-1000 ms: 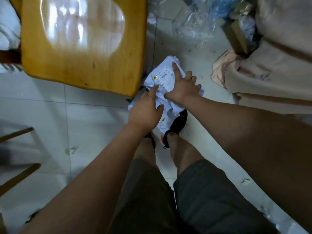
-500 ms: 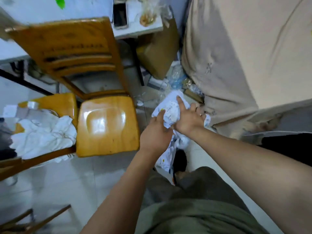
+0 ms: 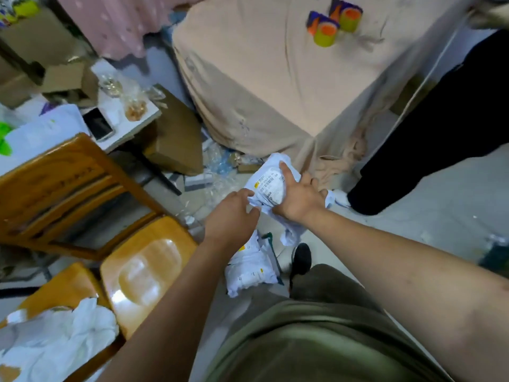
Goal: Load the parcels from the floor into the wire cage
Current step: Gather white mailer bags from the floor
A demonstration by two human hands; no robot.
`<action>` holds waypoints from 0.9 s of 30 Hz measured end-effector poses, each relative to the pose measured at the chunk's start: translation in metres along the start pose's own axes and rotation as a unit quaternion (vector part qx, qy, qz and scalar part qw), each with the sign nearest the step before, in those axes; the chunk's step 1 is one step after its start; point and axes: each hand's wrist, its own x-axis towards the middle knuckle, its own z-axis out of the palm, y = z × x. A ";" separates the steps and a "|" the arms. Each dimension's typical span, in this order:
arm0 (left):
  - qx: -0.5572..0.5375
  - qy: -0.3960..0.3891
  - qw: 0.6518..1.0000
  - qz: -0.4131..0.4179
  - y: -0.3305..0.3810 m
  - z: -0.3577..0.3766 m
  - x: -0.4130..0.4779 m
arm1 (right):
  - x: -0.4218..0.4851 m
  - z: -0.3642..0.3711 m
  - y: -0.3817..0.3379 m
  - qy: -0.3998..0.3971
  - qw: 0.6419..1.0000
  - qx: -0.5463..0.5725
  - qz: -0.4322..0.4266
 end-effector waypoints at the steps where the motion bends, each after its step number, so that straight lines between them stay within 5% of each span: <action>1: 0.005 -0.014 1.000 0.018 0.008 0.006 0.001 | -0.009 -0.002 0.012 0.001 1.000 0.007 0.018; 15: 0.084 -0.153 0.949 0.263 0.194 0.116 -0.017 | -0.123 -0.029 0.231 0.090 0.947 0.113 0.287; 27: 0.185 -0.226 0.861 0.416 0.371 0.274 -0.104 | -0.246 0.000 0.445 0.122 0.864 0.209 0.441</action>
